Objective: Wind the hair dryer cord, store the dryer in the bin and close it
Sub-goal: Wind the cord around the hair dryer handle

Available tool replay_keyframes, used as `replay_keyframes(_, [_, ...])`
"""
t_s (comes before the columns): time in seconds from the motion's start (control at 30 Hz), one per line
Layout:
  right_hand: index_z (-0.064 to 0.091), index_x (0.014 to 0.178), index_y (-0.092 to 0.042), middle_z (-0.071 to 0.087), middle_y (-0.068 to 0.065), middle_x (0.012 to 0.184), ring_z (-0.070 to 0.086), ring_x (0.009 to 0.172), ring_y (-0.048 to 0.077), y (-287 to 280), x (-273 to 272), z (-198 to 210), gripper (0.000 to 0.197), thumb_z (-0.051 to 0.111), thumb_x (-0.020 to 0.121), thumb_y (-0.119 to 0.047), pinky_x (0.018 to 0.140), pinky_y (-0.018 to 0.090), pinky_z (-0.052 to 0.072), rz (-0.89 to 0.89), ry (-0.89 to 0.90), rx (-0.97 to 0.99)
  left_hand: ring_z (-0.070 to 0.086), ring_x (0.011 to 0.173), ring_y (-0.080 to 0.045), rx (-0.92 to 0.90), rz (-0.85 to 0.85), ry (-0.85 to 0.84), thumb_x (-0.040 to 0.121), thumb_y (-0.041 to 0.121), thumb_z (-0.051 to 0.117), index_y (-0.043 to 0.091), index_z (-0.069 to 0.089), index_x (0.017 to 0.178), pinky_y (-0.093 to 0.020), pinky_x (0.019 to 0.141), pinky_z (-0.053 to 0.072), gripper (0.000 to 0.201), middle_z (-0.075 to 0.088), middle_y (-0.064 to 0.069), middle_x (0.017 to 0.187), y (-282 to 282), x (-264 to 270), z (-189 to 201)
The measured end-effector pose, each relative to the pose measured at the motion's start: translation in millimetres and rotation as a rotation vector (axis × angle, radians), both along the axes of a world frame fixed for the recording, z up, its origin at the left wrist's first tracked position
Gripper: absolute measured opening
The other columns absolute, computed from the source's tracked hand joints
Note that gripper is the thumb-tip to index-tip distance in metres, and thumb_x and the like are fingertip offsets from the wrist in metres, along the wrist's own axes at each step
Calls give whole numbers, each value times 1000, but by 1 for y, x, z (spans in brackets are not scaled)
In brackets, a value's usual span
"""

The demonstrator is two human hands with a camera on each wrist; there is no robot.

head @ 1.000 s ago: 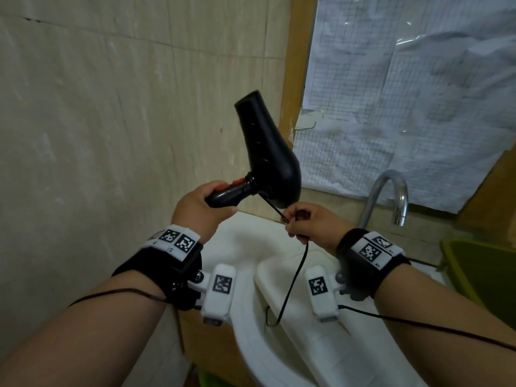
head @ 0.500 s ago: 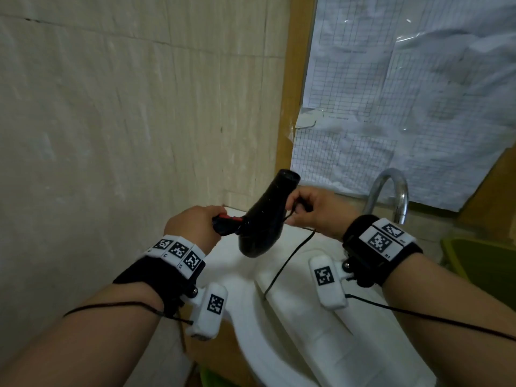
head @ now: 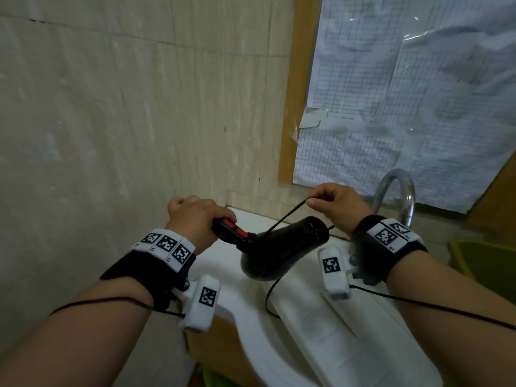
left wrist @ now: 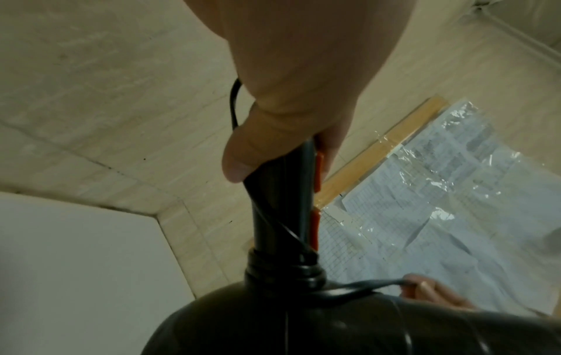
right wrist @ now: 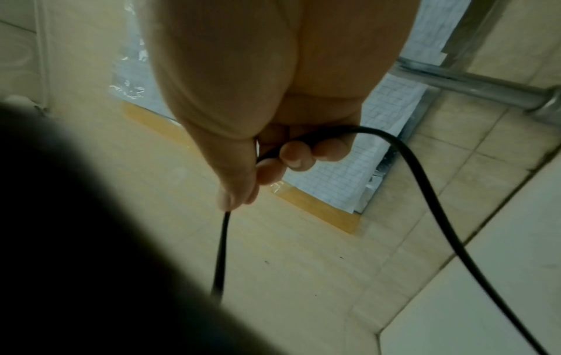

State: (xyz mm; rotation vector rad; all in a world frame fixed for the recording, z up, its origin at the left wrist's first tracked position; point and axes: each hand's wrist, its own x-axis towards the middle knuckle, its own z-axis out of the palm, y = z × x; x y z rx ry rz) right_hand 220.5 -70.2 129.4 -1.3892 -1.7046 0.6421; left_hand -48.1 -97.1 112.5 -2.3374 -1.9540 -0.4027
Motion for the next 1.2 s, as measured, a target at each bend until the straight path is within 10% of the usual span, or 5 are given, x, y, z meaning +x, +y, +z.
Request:
replay_keyframes(0.27, [63,68,-22,53,-12,42,43,37,-2,3,9,-23,18,62,85,-17,44,13,35,-32,97,-132,60,84,-10,-167,-195,-908,62,-11,74,56,66,69,-18,80,45,67,64,14,86,-2,0,-2])
replay_keyframes(0.53, [51,47,-19,46,-7,29,38,38,8,-6,-4,-32,38,54,81,-1,46,23,33,-74,35,-183,62,92,-19,-120,-179,-1284,63,-14,71,37,67,86,-31,89,48,56,67,4,93,3,12,-3])
replay_keyframes(0.83, [68,73,-25,50,-2,54,41,49,11,-17,-15,-29,15,62,85,-22,48,20,36,111,69,-255,60,76,-11,-2,-46,-1290,72,9,74,36,62,96,-23,70,49,37,63,10,86,2,30,-9])
replay_keyframes(1.2, [59,70,-21,58,-2,71,54,67,14,-26,-26,5,12,63,81,-20,66,29,46,224,-329,-58,63,89,-22,24,114,-685,73,13,69,34,64,108,-31,84,49,41,68,3,98,0,22,-7])
